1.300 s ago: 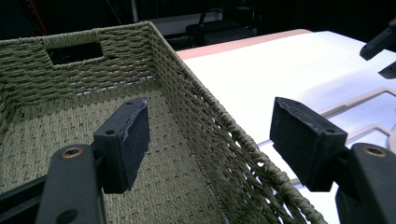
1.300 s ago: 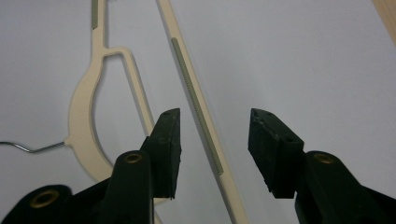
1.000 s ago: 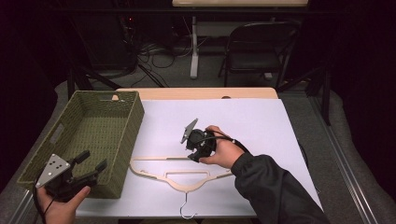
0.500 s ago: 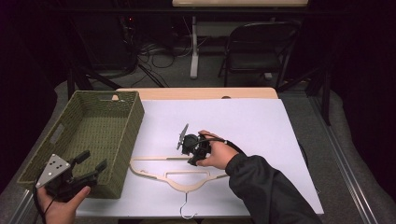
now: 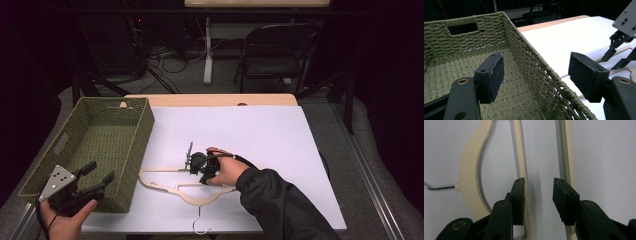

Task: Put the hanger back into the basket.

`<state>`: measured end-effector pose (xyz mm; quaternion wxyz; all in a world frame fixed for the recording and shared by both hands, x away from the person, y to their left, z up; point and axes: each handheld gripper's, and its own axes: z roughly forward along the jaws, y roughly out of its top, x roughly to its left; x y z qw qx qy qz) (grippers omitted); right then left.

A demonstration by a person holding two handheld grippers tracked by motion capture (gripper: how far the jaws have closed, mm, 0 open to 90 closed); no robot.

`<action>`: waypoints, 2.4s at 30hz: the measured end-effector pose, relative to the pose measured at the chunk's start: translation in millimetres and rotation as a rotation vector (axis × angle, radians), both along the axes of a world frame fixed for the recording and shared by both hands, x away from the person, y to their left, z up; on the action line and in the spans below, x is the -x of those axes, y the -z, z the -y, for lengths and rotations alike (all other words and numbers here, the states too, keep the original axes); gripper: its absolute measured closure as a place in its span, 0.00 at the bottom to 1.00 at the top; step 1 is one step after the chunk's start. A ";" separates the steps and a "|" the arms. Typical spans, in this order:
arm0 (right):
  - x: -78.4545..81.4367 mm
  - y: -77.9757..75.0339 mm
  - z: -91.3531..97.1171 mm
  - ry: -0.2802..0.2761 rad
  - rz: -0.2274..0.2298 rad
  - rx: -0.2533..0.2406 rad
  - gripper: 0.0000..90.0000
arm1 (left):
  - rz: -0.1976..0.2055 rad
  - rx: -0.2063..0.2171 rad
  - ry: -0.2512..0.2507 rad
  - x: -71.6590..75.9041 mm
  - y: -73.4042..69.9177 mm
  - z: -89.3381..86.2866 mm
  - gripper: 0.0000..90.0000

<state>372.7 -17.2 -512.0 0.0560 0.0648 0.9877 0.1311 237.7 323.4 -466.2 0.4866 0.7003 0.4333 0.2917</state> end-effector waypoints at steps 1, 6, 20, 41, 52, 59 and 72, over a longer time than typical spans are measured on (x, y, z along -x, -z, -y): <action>0.3 0.9 -0.5 -0.002 -0.002 0.007 0.69 | 0.000 -0.001 0.000 0.0 0.0 0.1 0.32; 1.3 4.8 -2.6 -0.009 -0.011 0.025 0.71 | 0.000 -0.001 0.000 -0.1 0.1 0.2 0.32; 1.3 11.8 -4.6 -0.023 -0.028 0.067 0.77 | -0.002 -0.002 0.002 -0.3 0.4 0.6 0.32; 3.7 16.1 -6.2 -0.049 -0.066 0.109 0.91 | -0.002 -0.002 0.000 -0.6 1.1 0.7 0.32; 4.2 16.1 -8.2 -0.050 -0.074 0.124 0.94 | 0.001 -0.001 0.000 -0.3 0.8 0.8 0.33; 4.2 14.7 -6.2 -0.076 -0.095 0.110 0.95 | 0.005 -0.001 0.000 0.6 0.2 0.6 0.33; 4.7 9.3 1.2 -0.082 -0.109 0.086 0.96 | 0.011 -0.005 0.003 2.3 -0.9 2.6 0.33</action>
